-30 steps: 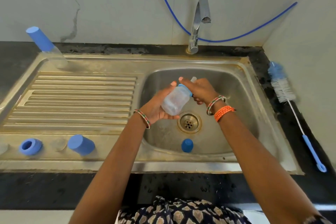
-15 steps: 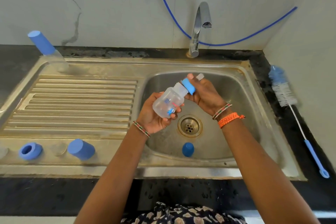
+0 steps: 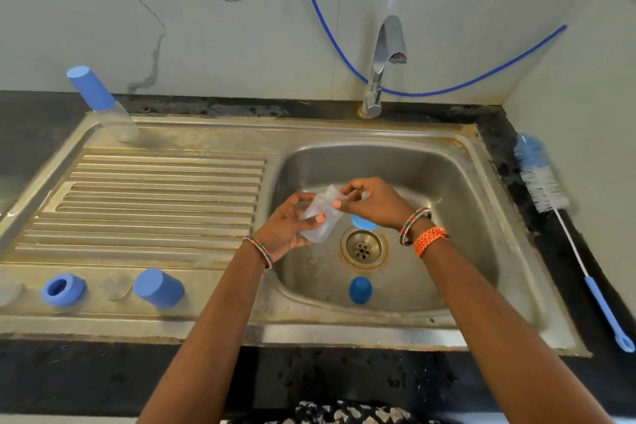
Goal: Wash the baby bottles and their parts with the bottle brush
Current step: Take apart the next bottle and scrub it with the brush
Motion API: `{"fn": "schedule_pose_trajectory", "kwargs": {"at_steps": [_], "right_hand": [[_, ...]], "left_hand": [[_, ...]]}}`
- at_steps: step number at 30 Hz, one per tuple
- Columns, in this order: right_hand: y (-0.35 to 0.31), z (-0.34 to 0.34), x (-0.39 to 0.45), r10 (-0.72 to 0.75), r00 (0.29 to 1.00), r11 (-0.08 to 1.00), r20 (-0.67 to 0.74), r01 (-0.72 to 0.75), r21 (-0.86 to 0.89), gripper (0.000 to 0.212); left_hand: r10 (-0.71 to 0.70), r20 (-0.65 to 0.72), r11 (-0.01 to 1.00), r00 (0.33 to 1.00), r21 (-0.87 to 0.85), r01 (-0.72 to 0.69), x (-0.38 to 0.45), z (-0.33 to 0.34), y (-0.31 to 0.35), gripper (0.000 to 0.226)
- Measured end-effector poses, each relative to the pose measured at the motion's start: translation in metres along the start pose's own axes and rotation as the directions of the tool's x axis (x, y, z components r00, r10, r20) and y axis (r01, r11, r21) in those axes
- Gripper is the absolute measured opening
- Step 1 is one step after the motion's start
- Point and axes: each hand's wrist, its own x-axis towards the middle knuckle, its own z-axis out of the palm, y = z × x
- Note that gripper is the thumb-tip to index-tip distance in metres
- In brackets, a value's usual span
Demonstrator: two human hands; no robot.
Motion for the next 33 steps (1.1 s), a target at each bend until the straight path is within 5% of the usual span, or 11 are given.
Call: {"fn": "schedule_pose_trajectory", "kwargs": {"at_steps": [3,6,9,14,23,28,33], "right_hand": [[0.011,0.013,0.005,0.0,1.0,0.995,-0.001,0.0,-0.097,0.014],[0.02,0.032,0.01,0.076,0.997,0.927,0.016,-0.065,-0.37,0.02],[0.024,0.071,0.011,0.075,0.994,0.77,0.078,-0.008,-0.638,0.031],[0.029,0.112,0.012,0.056,0.981,0.648,0.187,0.107,-0.754,0.034],[0.038,0.118,0.004,0.087,0.943,0.624,0.321,0.2,-0.756,0.031],[0.031,0.097,-0.002,0.089,0.94,0.782,0.331,0.14,-0.607,0.051],[0.005,0.053,-0.005,-0.059,0.991,0.955,0.12,0.091,-0.283,0.039]], "left_hand": [[0.066,-0.016,0.97,0.998,0.237,-0.061,0.003,-0.007,-0.004,0.047],[0.21,-0.168,0.903,0.963,0.41,-0.125,0.005,-0.014,0.005,0.058],[0.296,-0.276,0.92,0.914,0.338,-0.196,0.005,-0.019,0.017,0.038],[0.194,-0.316,0.972,0.929,0.186,-0.14,-0.004,-0.025,0.012,0.029],[0.147,-0.321,0.989,0.936,0.042,-0.141,-0.011,-0.028,0.003,0.019],[0.141,-0.306,0.99,0.941,0.04,-0.135,-0.013,-0.025,0.005,0.016],[0.122,-0.304,0.992,0.945,0.026,-0.12,-0.017,-0.021,0.01,0.017]]}}
